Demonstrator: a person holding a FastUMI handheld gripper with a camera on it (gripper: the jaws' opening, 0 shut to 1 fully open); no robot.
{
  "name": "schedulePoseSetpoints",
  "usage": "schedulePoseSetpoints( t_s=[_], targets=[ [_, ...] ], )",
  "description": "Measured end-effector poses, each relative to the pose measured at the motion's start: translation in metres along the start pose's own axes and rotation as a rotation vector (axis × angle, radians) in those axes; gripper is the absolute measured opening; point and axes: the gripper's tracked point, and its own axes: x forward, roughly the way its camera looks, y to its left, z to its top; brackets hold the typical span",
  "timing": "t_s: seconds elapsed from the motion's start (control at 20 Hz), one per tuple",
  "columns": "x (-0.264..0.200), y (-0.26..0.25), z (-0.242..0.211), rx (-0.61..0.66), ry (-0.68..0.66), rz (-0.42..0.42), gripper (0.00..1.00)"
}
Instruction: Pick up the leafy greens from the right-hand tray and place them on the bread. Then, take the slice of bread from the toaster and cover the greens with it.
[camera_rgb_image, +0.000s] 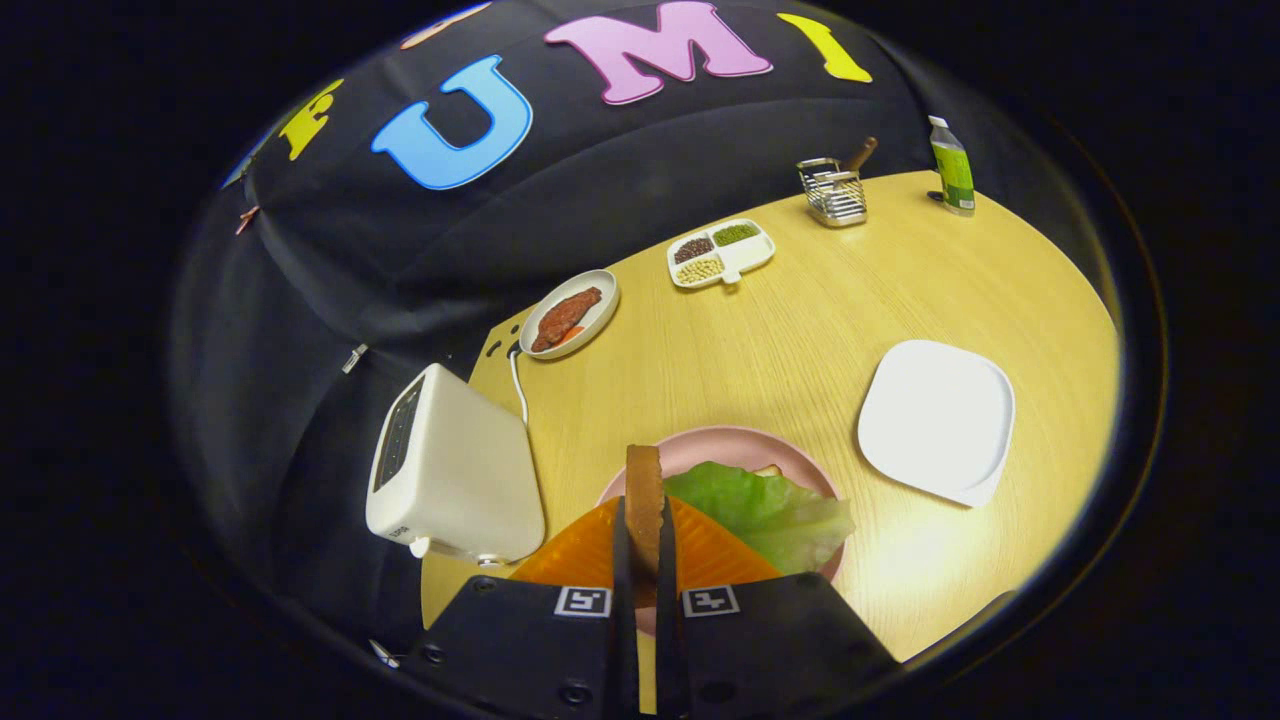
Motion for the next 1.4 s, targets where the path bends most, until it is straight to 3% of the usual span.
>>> schedulePoseSetpoints(
  t_s=[0.6,0.9,1.0,1.35,1.4],
  targets=[
    [0.024,-0.062,-0.023,-0.024,0.057,-0.065,0.17],
    [0.024,-0.074,-0.025,-0.09,0.072,-0.104,0.45],
    [0.024,-0.075,-0.025,-0.123,0.076,-0.109,0.5],
    [0.012,-0.06,-0.013,-0.182,0.039,-0.062,0.78],
    [0.009,-0.058,-0.008,-0.19,0.026,-0.055,0.79]
  ],
)
